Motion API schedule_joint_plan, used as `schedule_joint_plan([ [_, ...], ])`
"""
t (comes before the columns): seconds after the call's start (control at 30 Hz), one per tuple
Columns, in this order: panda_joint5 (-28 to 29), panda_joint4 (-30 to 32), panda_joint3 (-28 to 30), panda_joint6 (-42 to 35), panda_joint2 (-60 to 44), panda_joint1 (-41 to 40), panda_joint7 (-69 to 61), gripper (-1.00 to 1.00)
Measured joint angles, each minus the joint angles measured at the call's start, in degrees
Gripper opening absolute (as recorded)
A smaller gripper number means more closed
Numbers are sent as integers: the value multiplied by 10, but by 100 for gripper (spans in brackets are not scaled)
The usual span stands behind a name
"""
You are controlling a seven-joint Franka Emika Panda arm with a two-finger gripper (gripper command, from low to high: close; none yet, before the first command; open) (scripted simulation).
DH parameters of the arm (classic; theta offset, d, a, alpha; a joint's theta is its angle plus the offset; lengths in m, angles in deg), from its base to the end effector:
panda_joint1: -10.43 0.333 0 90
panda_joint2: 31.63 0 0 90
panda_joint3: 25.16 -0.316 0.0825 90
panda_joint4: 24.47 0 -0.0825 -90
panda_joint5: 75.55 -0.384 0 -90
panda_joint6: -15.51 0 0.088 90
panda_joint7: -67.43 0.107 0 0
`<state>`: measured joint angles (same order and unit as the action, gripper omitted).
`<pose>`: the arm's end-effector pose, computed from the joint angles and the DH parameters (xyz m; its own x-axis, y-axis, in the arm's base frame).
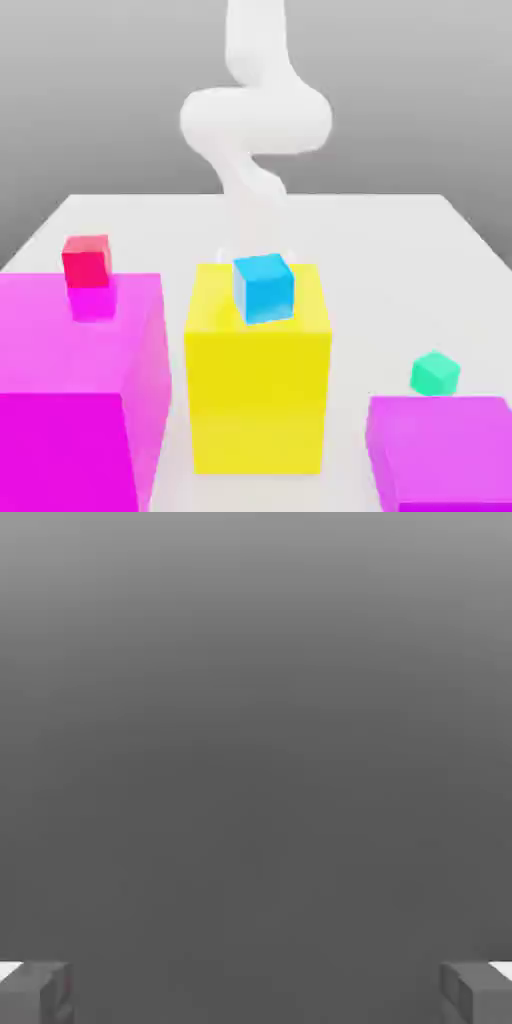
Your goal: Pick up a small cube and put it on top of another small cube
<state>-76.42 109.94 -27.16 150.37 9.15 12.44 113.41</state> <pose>0.3801 0.0311 0.6615 0.5651 -0.6826 0.4633 -0.4977 -0.7300 -0.4685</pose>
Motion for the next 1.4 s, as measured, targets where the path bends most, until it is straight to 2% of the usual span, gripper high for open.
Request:
schedule_joint_plan([
  [0.4, -16, 130, -122, 153, -251, 97, 27, 0],
  [0.53, 1, 173, -165, 204, -335, 126, 52, 0],
  [0.67, 44, 215, -189, 254, -422, 172, 95, 0],
  [0.77, 104, 223, -165, 296, -487, 203, 143, 0],
  [0.9, 180, 207, -82, 359, -570, 270, 202, 0],
  [0.93, 195, 203, -65, 372, -587, 284, 214, -100],
  [1.17, 199, 202, -62, 375, -590, 287, 217, -100],
  [1.3, 129, 219, -123, 322, -521, 242, 164, -100],
  [1.4, 67, 226, -144, 271, -460, 225, 106, -100],
])
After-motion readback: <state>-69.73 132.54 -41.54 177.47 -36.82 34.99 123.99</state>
